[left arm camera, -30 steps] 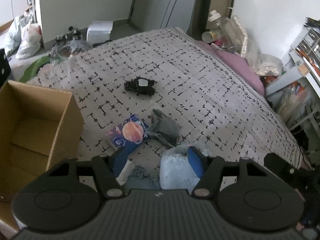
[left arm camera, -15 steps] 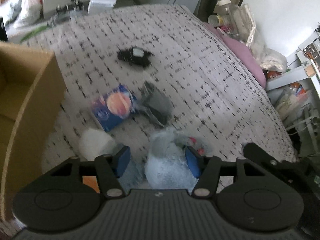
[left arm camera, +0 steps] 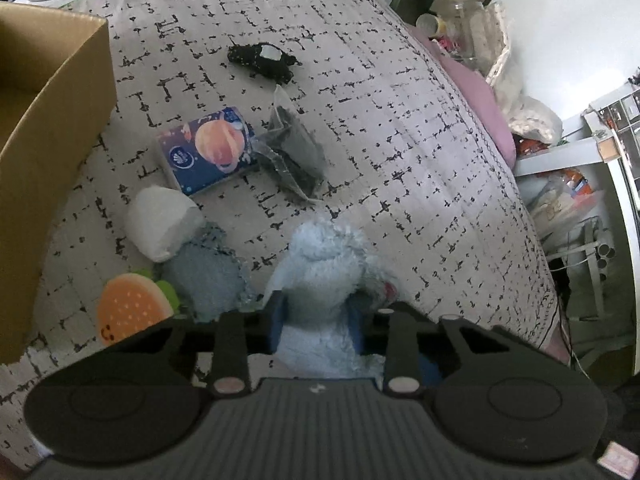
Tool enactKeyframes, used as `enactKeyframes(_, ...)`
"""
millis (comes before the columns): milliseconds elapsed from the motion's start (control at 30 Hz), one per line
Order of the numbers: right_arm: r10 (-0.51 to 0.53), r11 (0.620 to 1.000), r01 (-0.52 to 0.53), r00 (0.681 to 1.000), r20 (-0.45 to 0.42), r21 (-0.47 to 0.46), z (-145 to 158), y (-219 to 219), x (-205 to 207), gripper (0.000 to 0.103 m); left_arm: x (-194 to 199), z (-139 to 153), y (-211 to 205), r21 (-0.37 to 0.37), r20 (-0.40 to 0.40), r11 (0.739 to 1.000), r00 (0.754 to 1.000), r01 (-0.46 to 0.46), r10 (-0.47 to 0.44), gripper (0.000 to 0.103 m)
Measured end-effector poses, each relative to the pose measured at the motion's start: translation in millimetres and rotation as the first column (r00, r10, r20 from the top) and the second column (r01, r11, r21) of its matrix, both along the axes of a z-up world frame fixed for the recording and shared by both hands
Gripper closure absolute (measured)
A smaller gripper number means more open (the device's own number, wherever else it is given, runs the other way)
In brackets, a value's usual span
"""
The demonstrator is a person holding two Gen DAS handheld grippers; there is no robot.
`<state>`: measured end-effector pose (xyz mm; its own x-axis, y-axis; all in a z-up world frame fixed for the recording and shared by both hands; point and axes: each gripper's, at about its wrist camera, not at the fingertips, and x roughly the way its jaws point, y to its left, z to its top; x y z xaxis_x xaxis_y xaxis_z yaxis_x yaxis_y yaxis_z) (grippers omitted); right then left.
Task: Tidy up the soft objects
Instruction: 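Grasp the light-blue plush toy with the left and right grippers together, then carry the light-blue plush toy over the cardboard box with both grippers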
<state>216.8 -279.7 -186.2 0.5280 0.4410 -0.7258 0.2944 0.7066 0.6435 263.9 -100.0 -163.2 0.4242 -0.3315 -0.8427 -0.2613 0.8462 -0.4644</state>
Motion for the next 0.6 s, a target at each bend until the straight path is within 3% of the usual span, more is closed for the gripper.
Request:
enactKeyframes(233,0.028,0.999,-0.026,0.994,0.107,-0.019,21.9,5.4,-13.4,0.088,-8.4,24.7,-1.2,0.016,0.075,1.000,0.997,0.025,-0.026,0.080)
enactKeyframes(367,0.021,0.999,-0.026,0.991,0.133,0.040,27.8,1.5,-23.6,0.089,-13.5,40.0,1.8,0.035,0.116,0.998,0.992,0.044,-0.048,0.080)
enactKeyframes(600,0.026,0.997,-0.040,0.974,0.225,0.061,52.2,13.7,-42.4,0.090,-30.5,66.3,16.5,0.025,0.177,0.998,0.982,0.060,-0.063,0.080)
